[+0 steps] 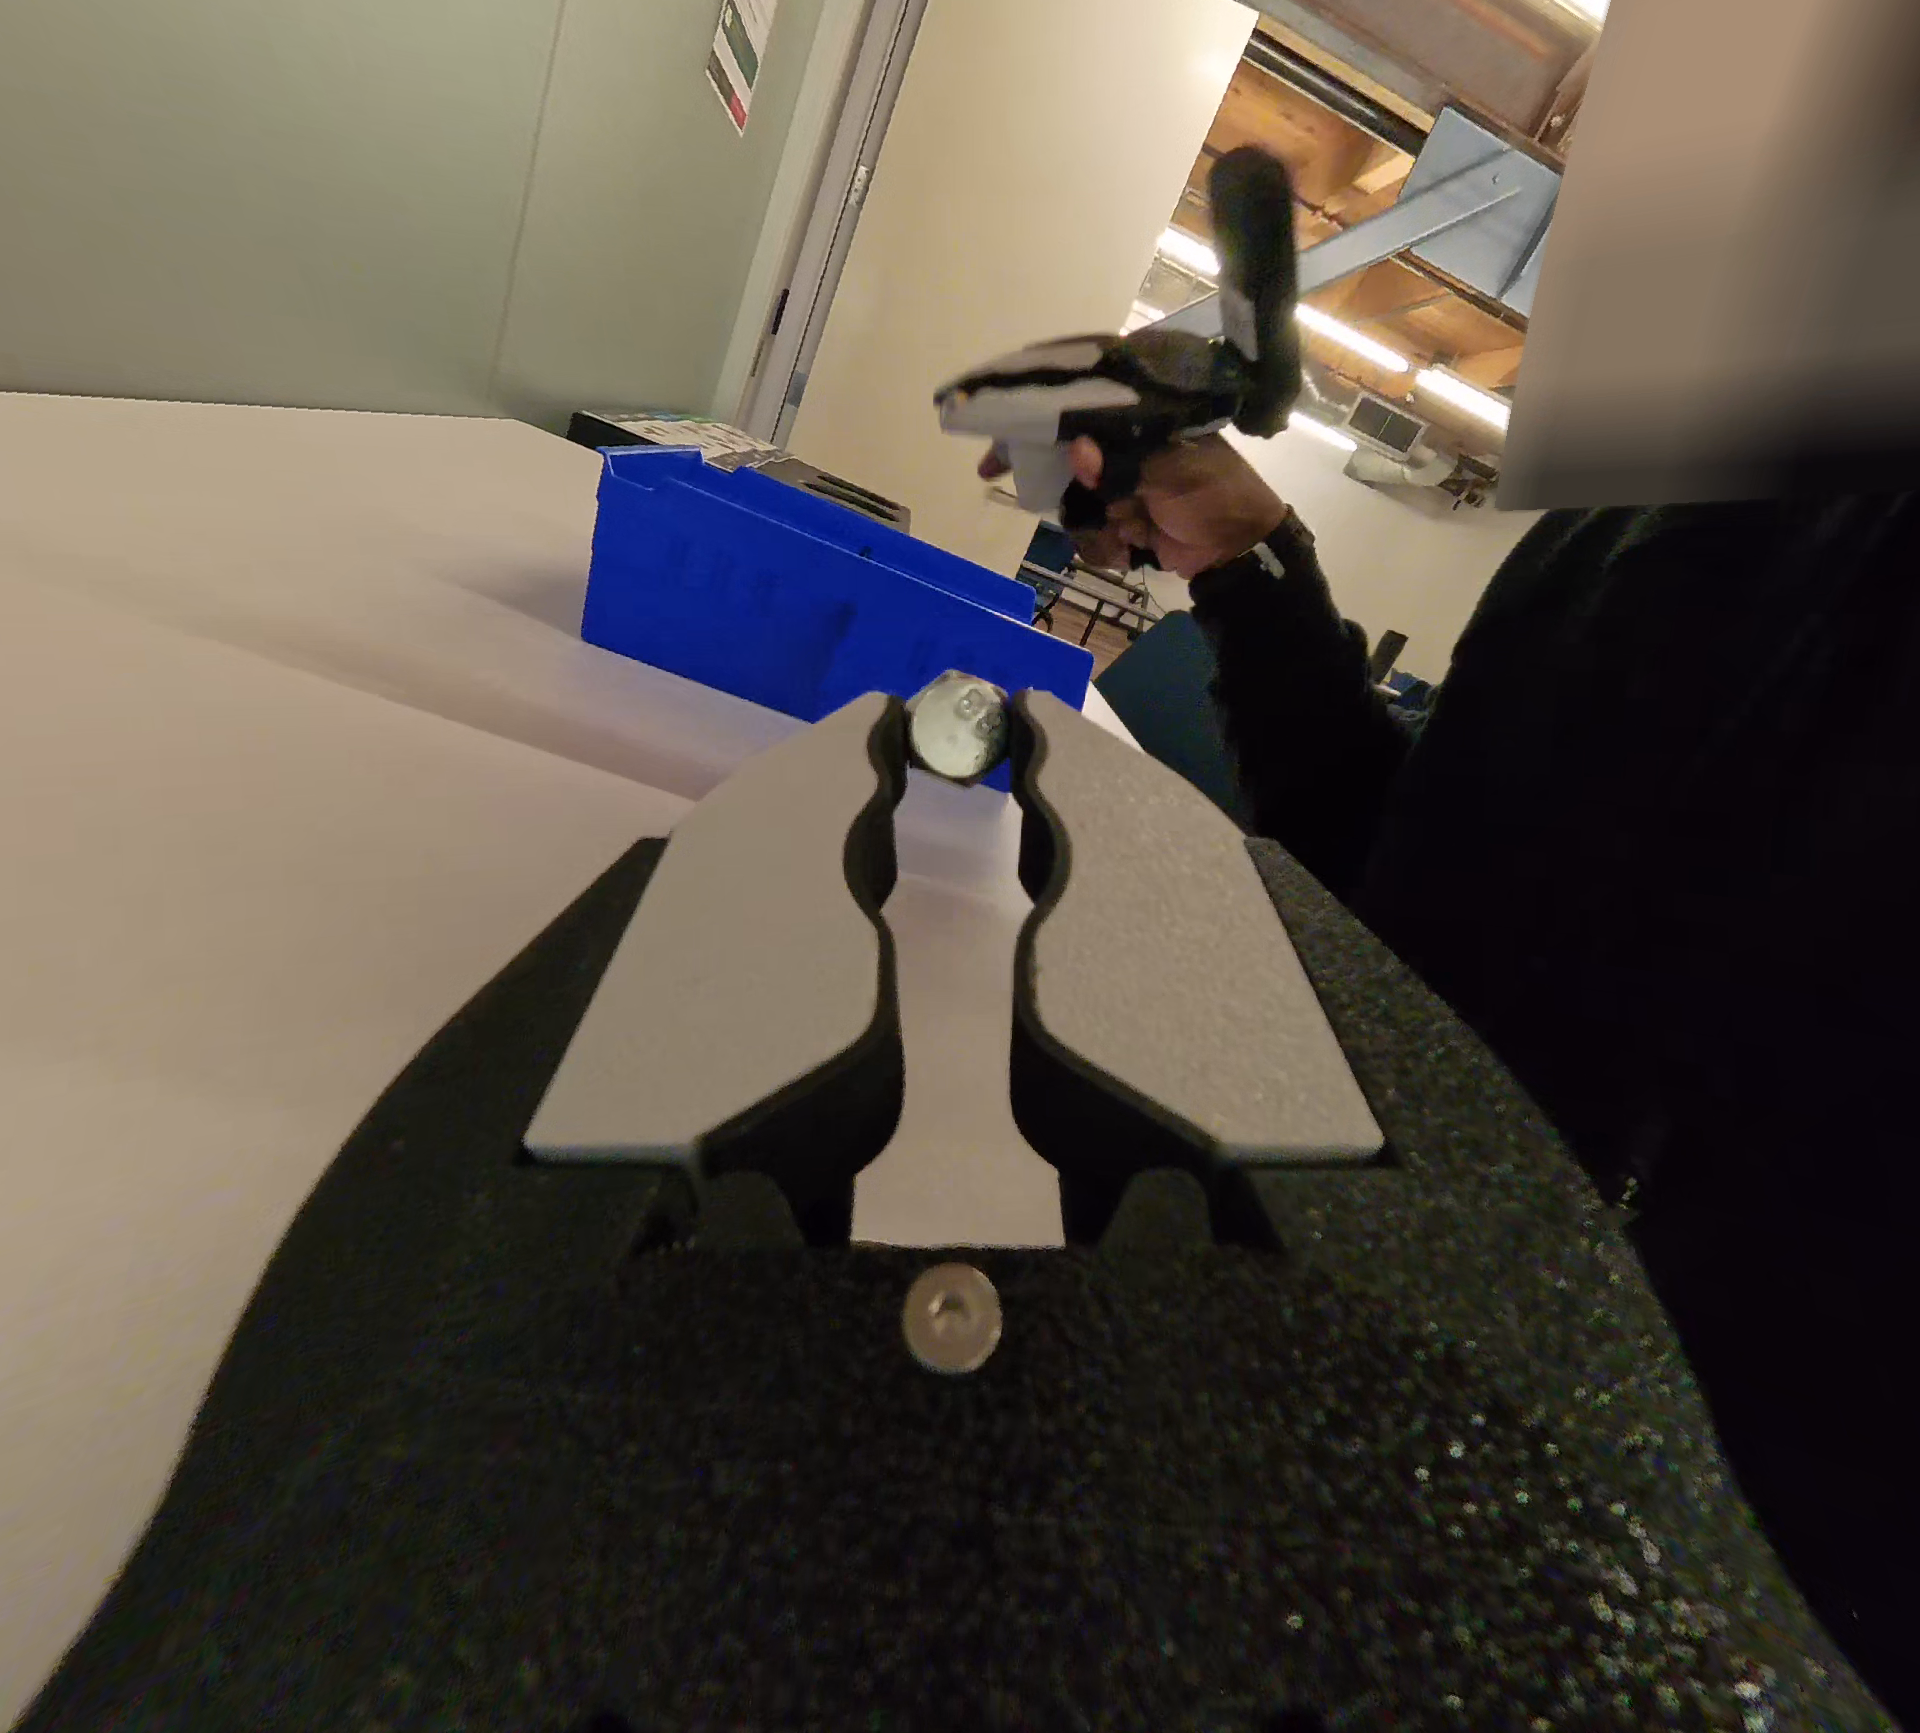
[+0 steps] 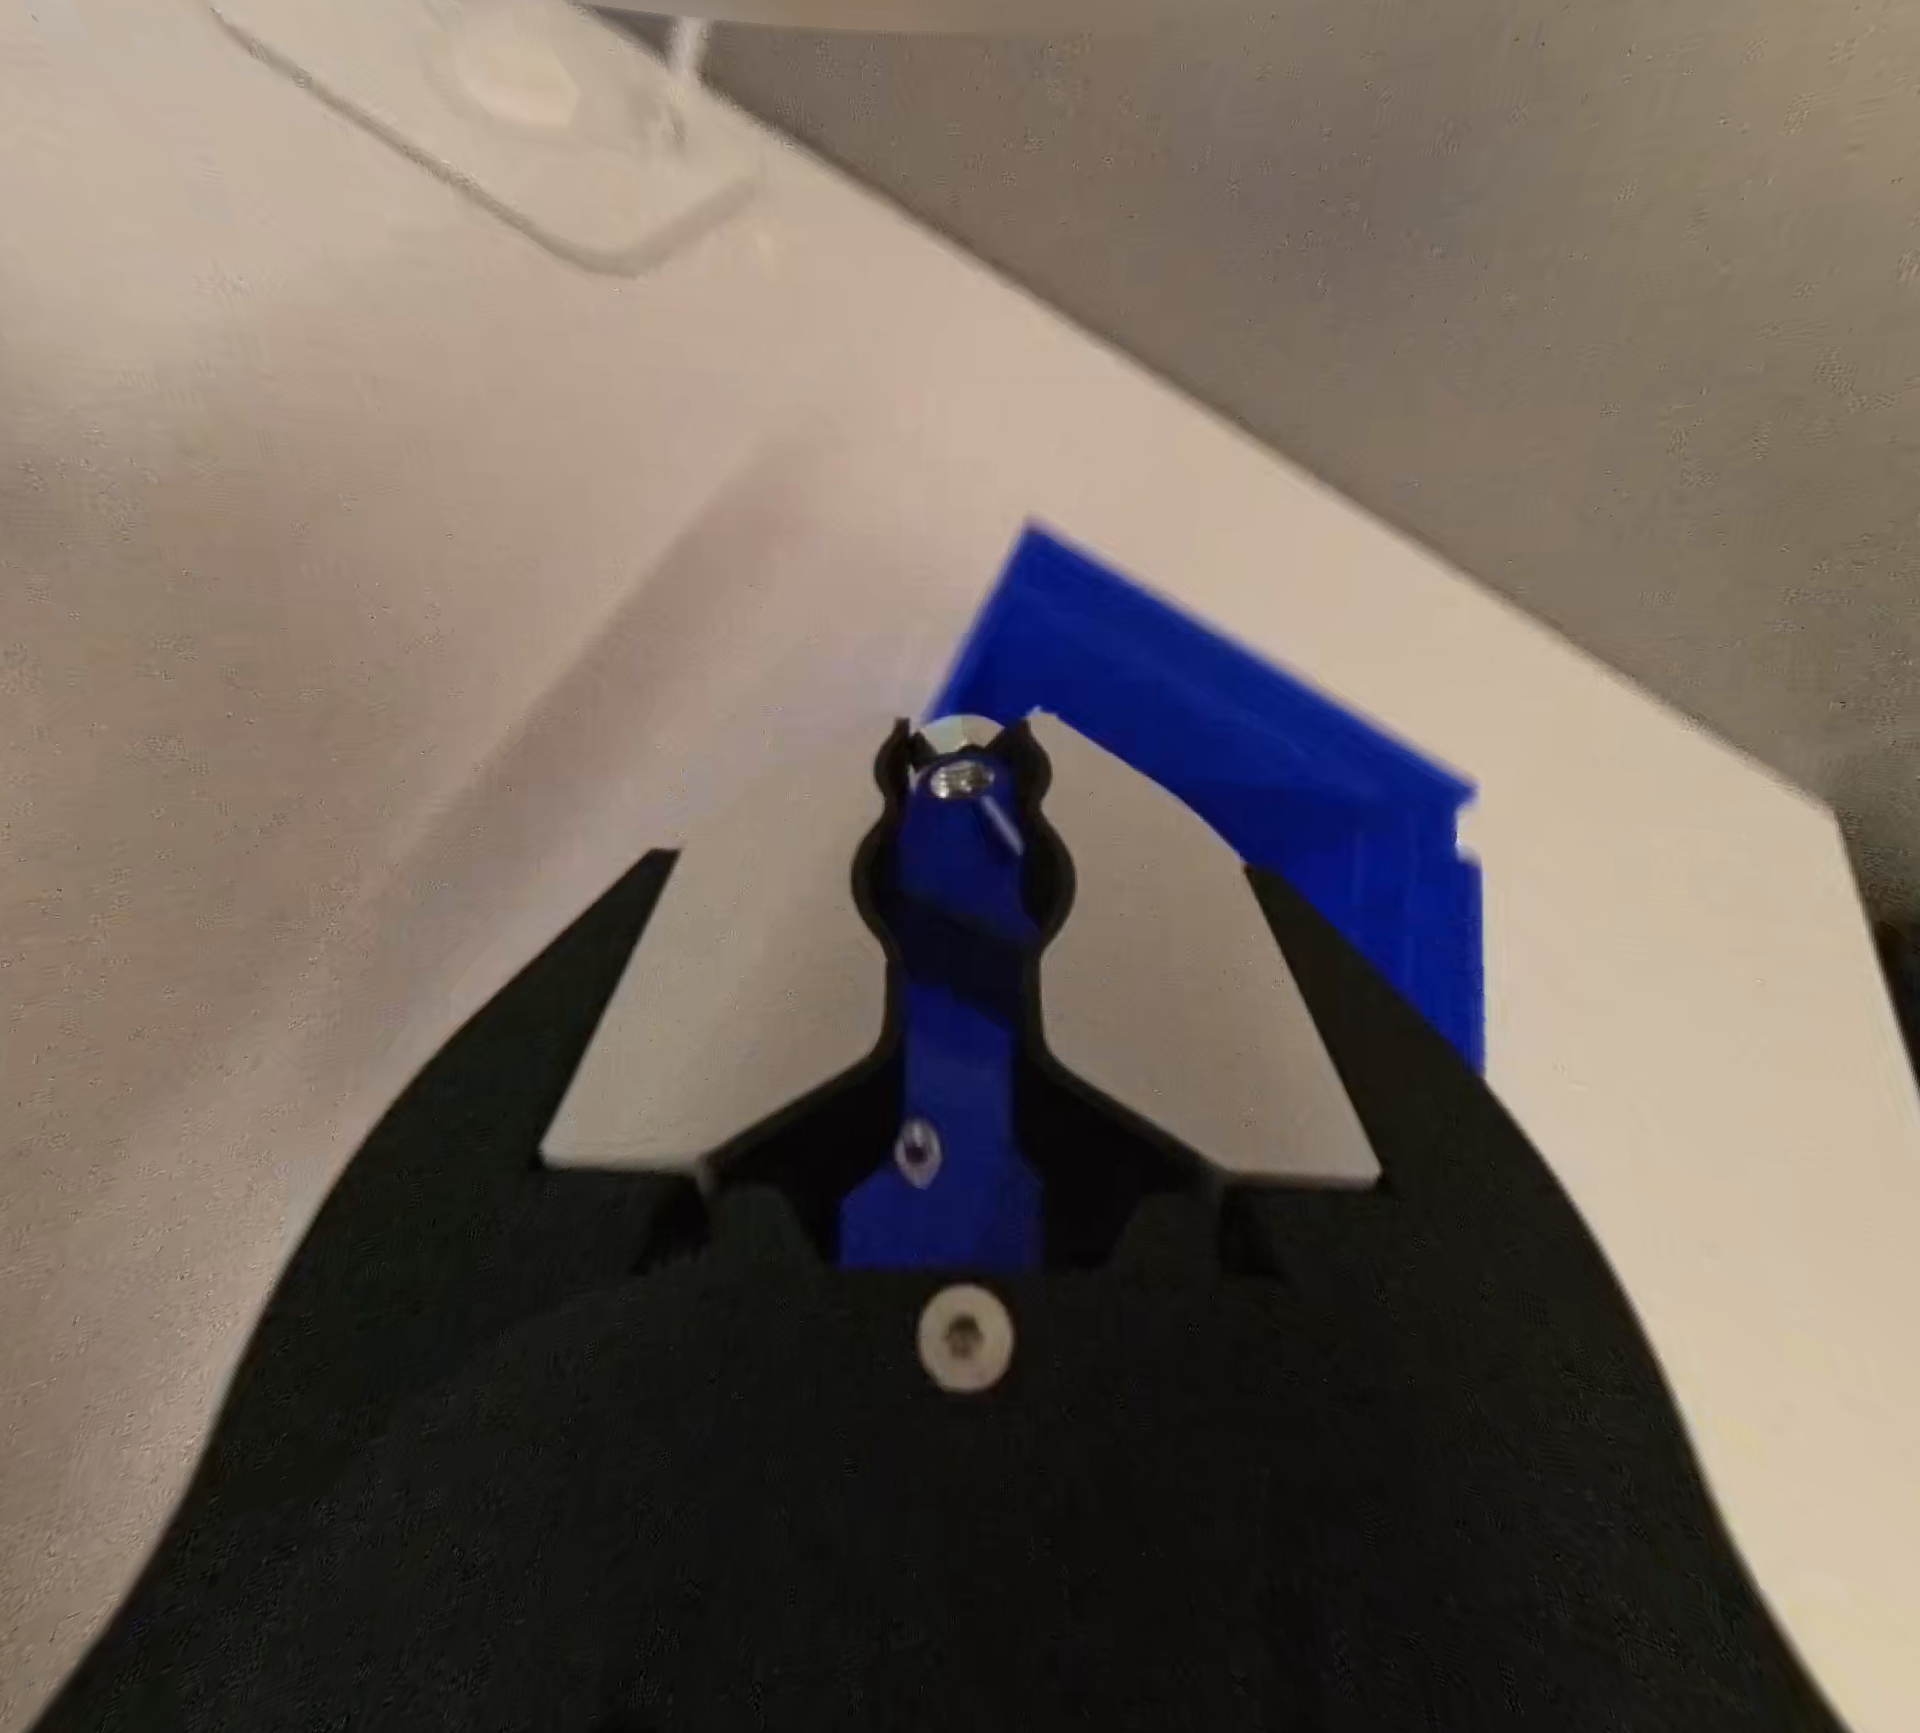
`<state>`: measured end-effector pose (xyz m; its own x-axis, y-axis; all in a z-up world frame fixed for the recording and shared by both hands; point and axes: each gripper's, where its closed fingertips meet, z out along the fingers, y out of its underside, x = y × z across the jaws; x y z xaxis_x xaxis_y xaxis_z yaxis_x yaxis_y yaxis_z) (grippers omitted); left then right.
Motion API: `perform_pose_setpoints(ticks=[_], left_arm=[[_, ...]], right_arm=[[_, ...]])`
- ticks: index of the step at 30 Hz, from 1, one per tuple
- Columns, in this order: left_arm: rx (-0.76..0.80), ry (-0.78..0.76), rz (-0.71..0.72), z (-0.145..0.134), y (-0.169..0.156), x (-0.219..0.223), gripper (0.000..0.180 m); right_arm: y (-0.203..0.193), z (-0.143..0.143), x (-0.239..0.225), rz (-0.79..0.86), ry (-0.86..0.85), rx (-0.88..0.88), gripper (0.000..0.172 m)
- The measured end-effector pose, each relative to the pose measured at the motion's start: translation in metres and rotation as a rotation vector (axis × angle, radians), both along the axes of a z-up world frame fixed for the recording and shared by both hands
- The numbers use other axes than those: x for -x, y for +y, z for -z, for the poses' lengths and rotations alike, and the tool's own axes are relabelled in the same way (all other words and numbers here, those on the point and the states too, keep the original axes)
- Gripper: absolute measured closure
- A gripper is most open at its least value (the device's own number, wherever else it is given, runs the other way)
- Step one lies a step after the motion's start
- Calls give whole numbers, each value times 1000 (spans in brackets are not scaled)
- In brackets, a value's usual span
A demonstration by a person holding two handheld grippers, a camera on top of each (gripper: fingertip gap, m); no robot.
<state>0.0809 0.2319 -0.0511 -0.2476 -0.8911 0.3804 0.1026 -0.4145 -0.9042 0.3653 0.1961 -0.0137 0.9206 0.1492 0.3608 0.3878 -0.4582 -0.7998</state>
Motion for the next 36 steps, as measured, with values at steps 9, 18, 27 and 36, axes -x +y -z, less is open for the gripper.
perform_pose_setpoints(ticks=[9,18,27,36], left_arm=[[-31,28,1,3,-3,-4,163],[-51,39,4,4,-7,-6,163],[-56,15,42,1,-12,-5,162],[66,-145,94,-17,-20,-1,163]], right_arm=[[-66,125,-61,104,22,527,153],[-72,136,-79,160,49,564,142],[-18,0,57,-337,-19,-143,148],[5,30,272,-897,-172,-473,146]])
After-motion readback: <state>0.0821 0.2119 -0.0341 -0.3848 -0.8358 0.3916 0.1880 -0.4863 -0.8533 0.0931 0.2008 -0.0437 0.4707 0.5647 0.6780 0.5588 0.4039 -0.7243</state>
